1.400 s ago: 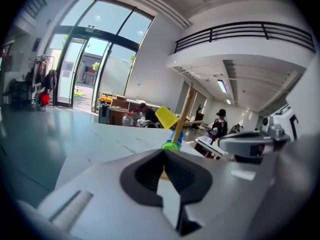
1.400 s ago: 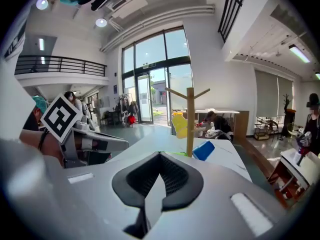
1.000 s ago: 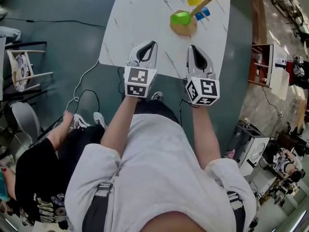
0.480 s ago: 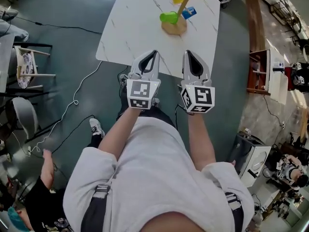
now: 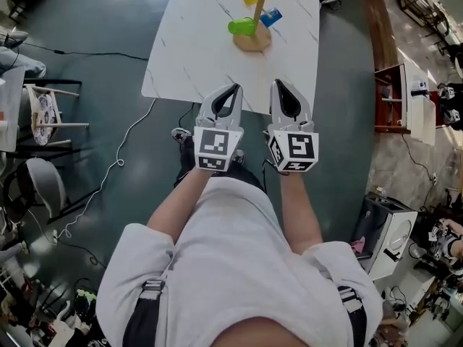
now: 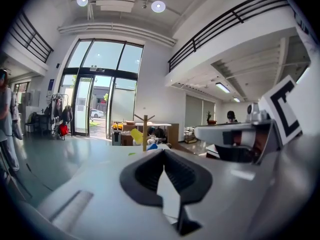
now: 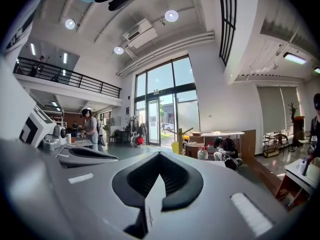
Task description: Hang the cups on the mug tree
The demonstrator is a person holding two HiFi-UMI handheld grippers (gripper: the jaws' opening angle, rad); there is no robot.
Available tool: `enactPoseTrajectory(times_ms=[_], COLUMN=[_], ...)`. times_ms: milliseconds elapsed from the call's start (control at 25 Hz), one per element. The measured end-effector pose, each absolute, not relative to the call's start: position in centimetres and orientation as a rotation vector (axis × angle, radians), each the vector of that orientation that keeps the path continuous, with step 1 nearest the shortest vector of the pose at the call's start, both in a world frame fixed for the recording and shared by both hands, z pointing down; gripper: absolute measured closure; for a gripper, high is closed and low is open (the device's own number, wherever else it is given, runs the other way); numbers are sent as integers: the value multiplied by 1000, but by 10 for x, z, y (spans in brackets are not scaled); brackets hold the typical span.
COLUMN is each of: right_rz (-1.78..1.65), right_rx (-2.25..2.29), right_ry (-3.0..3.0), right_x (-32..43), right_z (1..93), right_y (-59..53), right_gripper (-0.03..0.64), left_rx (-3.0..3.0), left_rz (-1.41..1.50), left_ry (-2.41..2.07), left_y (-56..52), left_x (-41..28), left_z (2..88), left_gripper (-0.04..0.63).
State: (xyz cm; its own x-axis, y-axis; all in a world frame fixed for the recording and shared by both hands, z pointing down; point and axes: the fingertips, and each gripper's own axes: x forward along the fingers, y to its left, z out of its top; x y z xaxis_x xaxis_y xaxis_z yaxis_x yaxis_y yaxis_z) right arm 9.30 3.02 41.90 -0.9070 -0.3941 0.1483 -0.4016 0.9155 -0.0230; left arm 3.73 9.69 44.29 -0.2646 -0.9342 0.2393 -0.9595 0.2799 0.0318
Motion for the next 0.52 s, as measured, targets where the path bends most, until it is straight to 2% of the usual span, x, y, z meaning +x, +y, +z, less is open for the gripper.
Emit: enactPoseTrajectory(times_ms=[520], right_rz=[54], right_rx=[627], right_ry=[-2927], right_x=[98], right_z=[428], right_y=[26], right_gripper=[618], left_rx=[1749], left_rz=[166], left_ry=[-2359], left_y=[93], left_x=[36], left_z=[450], left_gripper=[592])
